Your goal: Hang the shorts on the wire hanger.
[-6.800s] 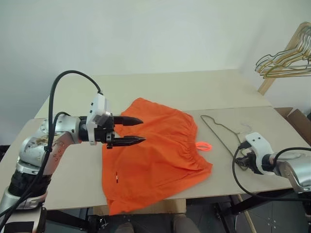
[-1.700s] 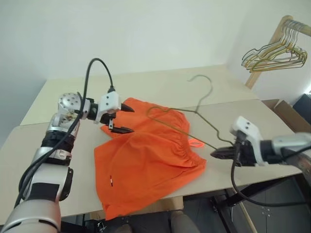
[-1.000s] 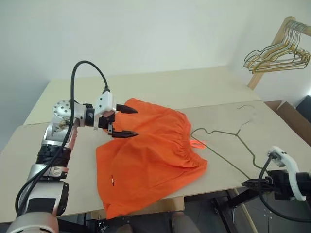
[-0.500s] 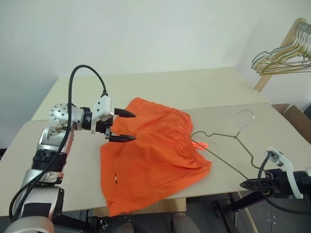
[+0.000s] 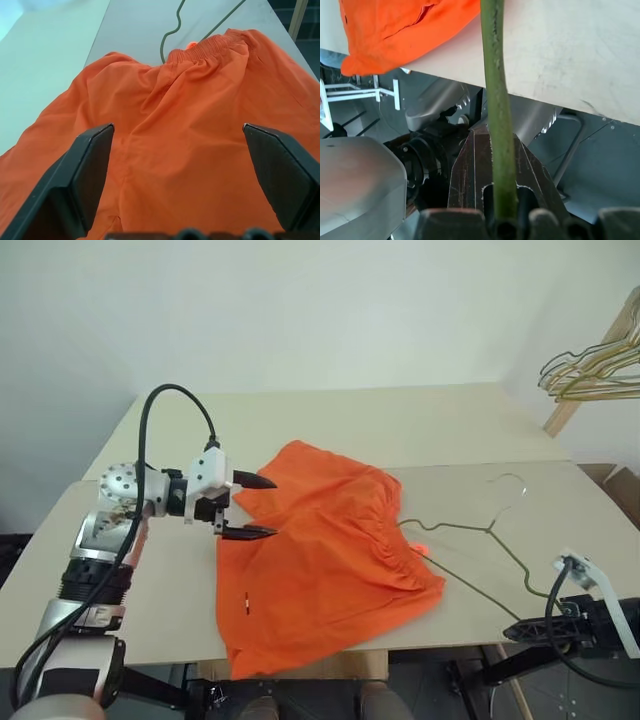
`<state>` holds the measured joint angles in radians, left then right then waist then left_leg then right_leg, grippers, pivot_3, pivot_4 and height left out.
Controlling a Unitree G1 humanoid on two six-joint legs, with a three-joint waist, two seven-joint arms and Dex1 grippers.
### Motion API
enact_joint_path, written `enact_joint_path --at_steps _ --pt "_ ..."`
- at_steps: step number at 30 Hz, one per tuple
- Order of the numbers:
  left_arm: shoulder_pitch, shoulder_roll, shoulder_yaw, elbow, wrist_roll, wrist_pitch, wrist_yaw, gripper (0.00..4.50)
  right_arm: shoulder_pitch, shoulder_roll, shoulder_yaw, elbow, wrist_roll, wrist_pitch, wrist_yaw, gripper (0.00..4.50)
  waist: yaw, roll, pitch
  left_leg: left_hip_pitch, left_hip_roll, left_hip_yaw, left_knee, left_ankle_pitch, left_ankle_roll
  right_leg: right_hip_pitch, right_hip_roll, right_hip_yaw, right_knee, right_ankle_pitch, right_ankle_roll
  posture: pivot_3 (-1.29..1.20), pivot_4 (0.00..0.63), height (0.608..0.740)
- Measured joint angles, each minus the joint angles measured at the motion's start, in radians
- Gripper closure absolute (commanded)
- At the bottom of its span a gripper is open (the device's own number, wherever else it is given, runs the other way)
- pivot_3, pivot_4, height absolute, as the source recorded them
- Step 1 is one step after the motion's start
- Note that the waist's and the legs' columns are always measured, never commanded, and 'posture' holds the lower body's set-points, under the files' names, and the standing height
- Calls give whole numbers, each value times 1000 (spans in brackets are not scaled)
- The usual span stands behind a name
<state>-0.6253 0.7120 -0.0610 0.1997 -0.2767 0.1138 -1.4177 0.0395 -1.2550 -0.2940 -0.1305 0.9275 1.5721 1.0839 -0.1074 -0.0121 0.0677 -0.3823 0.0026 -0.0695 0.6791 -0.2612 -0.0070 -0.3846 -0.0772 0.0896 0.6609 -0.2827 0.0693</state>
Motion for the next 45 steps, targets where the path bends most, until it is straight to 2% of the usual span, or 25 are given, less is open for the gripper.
enact_joint_path --at_steps 6,8,13,15,25,30,34,38,42,45 --pt "18 11 3 -16 0 0 17 31 47 -50 -1 23 3 -34 101 4500 16 0 -1 0 0 1 1 0 0 0 0 0 0 0 0 -54 6 740" --pt "24 13 4 -20 0 0 22 31 20 -43 14 45 3 -39 112 4500 16 0 -2 0 0 1 1 0 0 0 0 0 0 0 0 -51 5 740" --pt "27 14 3 -34 0 0 35 31 -138 92 123 138 -4 -27 63 4500 16 -2 -6 1 0 1 1 0 0 0 0 1 0 0 0 -24 0 740" --pt "27 14 3 -35 0 0 39 31 -144 104 145 155 -5 -19 57 4500 24 0 -7 0 -1 1 1 0 0 -1 -1 1 0 0 0 -20 0 740" --pt "36 29 5 -53 0 -1 52 31 -19 -16 162 143 -2 -64 150 4500 58 1 -12 1 -1 2 1 0 0 0 0 1 1 0 0 -16 0 740" --pt "36 27 3 -53 0 -3 53 31 -20 -32 210 75 -2 -84 191 4500 60 -2 -16 1 0 3 1 0 0 0 0 1 1 0 0 -12 2 740" --pt "32 20 -3 -52 1 -6 54 31 -183 78 282 134 -17 -77 151 4500 58 -5 -18 4 0 5 1 0 0 1 0 2 1 0 0 -5 5 740" --pt "30 19 -4 -54 1 -6 55 31 -307 221 282 278 -51 -28 57 4500 65 -6 -19 2 0 4 1 0 0 0 0 2 0 0 0 15 11 740" --pt "30 21 -3 -60 0 -1 63 31 -319 343 222 355 -42 25 -33 4500 72 -6 -19 1 -1 4 1 0 0 -1 0 2 1 0 0 19 17 740" --pt "31 21 3 -88 -22 28 64 31 -291 361 199 338 -6 30 -65 4500 77 -6 -19 2 -1 4 1 0 0 0 0 2 1 0 0 17 20 740"
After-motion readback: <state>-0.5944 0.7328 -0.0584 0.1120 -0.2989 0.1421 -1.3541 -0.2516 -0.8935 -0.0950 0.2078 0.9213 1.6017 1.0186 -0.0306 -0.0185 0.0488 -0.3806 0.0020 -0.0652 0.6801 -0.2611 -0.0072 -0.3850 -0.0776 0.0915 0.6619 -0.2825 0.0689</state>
